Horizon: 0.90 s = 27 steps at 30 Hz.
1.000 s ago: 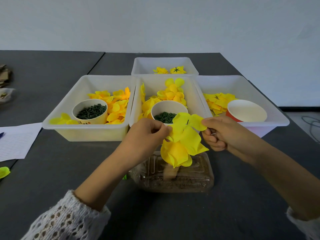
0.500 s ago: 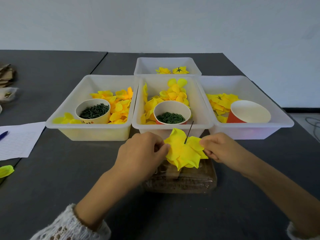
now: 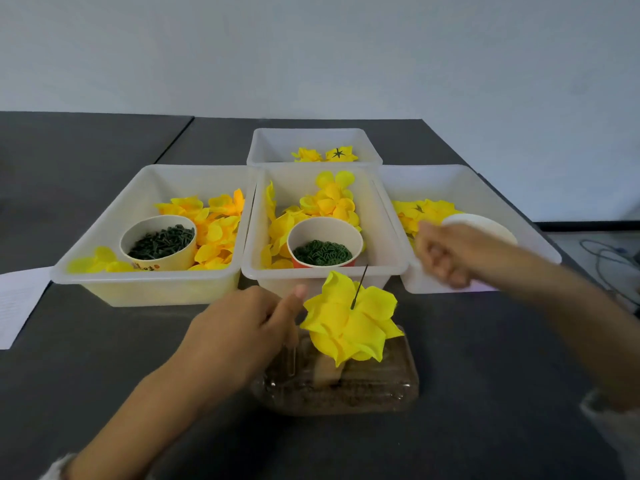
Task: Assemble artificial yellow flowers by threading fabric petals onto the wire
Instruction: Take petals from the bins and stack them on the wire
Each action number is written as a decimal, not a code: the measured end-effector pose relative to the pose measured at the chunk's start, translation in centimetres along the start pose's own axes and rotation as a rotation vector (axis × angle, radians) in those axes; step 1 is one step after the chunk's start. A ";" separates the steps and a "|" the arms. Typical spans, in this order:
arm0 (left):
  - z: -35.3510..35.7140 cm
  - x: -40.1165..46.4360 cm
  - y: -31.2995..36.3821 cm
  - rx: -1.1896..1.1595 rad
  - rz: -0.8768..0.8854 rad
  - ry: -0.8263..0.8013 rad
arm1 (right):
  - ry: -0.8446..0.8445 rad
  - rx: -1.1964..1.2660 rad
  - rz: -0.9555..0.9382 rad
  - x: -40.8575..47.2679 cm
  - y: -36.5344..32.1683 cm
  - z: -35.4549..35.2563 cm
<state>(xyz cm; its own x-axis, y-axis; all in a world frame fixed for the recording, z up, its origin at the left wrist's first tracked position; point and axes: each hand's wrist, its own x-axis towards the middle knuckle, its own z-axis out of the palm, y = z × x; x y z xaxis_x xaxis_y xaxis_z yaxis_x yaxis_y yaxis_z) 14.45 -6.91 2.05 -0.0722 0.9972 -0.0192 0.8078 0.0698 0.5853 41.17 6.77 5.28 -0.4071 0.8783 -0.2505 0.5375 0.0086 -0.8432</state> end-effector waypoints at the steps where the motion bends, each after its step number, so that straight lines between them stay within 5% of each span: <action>1: -0.5 0.1 -0.2 -0.014 -0.019 0.023 | 0.086 0.084 -0.041 1.0 -0.6 -2.2; 3: -1.3 0.5 -0.2 -0.046 -0.030 0.076 | 0.281 -0.015 -0.145 3.7 -1.1 -5.7; 5: -1.9 1.0 -0.1 -0.073 -0.028 0.129 | 0.458 -0.387 -0.137 7.6 -0.3 -7.8; 9: -2.4 1.8 0.1 -0.106 -0.016 0.177 | 0.267 -1.036 0.105 14.4 2.5 -7.6; 12: -2.5 2.3 -0.5 -0.140 -0.016 0.182 | 0.217 -1.288 0.304 16.9 4.4 -7.4; 15: -2.6 2.6 -1.5 -0.151 -0.009 0.179 | 0.243 -1.285 0.403 18.1 5.9 -7.3; 24: -3.2 2.8 -0.4 -0.218 0.072 0.180 | 0.584 -1.066 0.140 17.6 4.6 -11.1; 27: -3.1 2.4 0.9 -0.246 0.093 0.190 | 0.521 -0.919 0.059 15.9 2.9 -12.4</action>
<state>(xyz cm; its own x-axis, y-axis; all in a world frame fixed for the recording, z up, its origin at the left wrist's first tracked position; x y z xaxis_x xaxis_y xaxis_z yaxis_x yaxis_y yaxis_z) 13.16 -4.52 5.03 -0.1318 0.9745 0.1816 0.6524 -0.0527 0.7560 45.46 26.68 4.78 -0.1118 0.9839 0.1394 0.9872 0.1260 -0.0974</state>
